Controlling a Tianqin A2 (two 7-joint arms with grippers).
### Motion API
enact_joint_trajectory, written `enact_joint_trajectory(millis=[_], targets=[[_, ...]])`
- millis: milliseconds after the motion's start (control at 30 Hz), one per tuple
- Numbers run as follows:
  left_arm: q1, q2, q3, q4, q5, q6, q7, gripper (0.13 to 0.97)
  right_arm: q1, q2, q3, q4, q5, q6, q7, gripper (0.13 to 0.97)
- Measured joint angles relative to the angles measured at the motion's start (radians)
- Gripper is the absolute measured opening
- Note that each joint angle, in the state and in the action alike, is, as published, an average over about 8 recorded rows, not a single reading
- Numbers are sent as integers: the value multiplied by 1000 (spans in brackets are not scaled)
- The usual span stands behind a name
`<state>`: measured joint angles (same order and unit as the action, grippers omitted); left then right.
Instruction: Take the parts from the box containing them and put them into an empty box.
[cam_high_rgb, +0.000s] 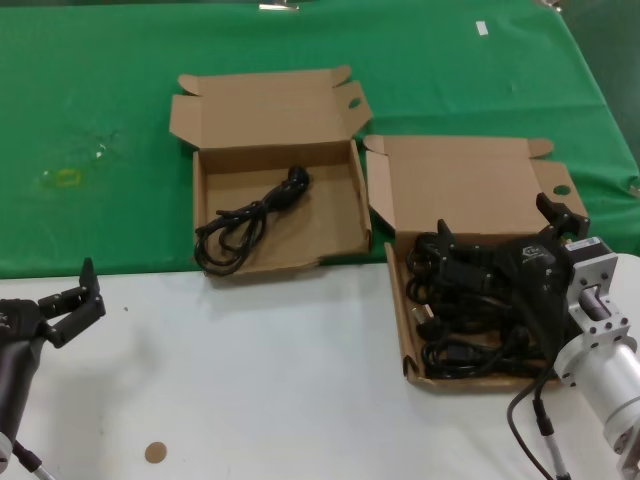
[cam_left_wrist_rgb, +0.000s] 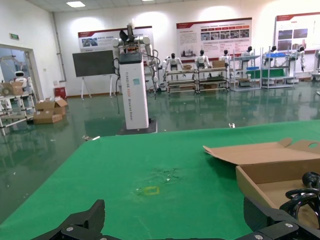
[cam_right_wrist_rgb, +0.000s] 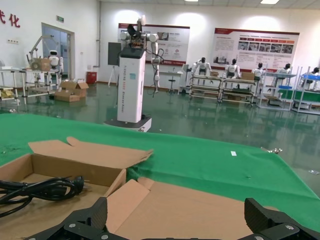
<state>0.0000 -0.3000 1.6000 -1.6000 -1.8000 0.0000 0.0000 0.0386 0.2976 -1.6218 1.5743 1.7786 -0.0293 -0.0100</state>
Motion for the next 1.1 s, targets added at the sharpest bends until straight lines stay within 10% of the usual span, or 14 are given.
enact_joint_trajectory(millis=[1100], targets=[[0, 0, 0, 0, 0, 0, 0, 966, 0, 0, 0, 0, 0, 0, 0, 966]])
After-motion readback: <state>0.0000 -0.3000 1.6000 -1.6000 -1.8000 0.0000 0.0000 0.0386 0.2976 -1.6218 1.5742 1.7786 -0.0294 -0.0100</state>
